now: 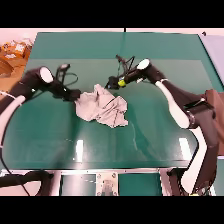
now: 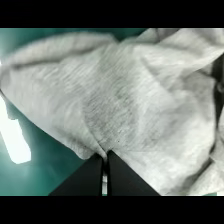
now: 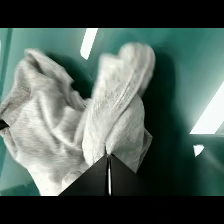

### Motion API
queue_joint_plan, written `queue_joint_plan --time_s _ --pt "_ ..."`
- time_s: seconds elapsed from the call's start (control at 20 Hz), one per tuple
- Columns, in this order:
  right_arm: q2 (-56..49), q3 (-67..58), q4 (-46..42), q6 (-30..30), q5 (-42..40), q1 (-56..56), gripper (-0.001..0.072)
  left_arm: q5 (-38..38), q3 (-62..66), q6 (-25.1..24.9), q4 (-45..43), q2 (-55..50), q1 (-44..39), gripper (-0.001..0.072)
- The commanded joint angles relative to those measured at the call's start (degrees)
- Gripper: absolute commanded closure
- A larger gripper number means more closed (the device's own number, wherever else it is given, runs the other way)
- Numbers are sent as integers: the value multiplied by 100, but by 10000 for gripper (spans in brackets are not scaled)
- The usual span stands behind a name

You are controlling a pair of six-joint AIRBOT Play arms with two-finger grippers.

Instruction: Fold the shirts.

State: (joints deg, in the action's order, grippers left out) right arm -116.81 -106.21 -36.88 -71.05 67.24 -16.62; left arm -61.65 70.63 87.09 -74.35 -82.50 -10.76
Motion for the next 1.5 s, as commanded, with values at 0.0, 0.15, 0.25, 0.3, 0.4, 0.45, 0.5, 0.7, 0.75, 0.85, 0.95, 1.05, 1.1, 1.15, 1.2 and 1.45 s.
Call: queue_joint_plan --time_s 0.0,0.15,0.25,0.3,0.4,0.45,0.5,0.7,0.75,0.85,0.95,1.05,1.1,1.15,1.2,1.45 --pt "708 -122 17 -114 13 361 703 -525 1058 -55 -828 407 2 687" --pt "1770 -120 -151 -166 17 723 703 -627 1993 -221 -911 776 0 687" --pt "2555 -120 -238 -205 46 925 702 -645 2632 -363 -911 1049 0 687" --pt "2981 -120 -249 -245 52 1016 703 -660 2966 -367 -909 1202 0 687" --pt "3783 -120 -328 -380 55 1158 703 -787 3633 -485 -898 1484 0 686" --pt "4201 -120 -323 -402 55 1211 703 -850 3941 -544 -835 1604 -4 687" --pt "4572 -120 -321 -407 55 1244 703 -868 4245 -671 -688 1742 -4 687" --pt "5751 -120 -345 -793 52 1248 702 -356 4839 -1132 269 2205 -4 687" --pt "5919 -120 -444 -964 52 1248 703 -151 4835 -1285 483 2271 -4 687" --pt "6111 -120 -780 -1204 144 1246 703 120 4815 -1368 654 2260 -4 687" --pt "6131 -105 -1285 -1449 459 1246 703 212 4706 -1368 671 2114 -4 687" --pt "6129 192 -1947 -1687 546 1248 703 190 4498 -1368 763 1808 -4 686" --pt "6126 442 -2361 -1790 535 1250 703 162 4389 -1368 811 1611 -4 686" --pt "6118 737 -2715 -1862 494 1252 702 140 4301 -1368 885 1394 -4 686" --pt "6085 1115 -3016 -1897 393 1263 703 133 4232 -1370 927 1134 -4 686" --pt "5523 3318 -3095 -1943 -249 1781 702 -55 4210 -1412 1976 -614 -151 686"
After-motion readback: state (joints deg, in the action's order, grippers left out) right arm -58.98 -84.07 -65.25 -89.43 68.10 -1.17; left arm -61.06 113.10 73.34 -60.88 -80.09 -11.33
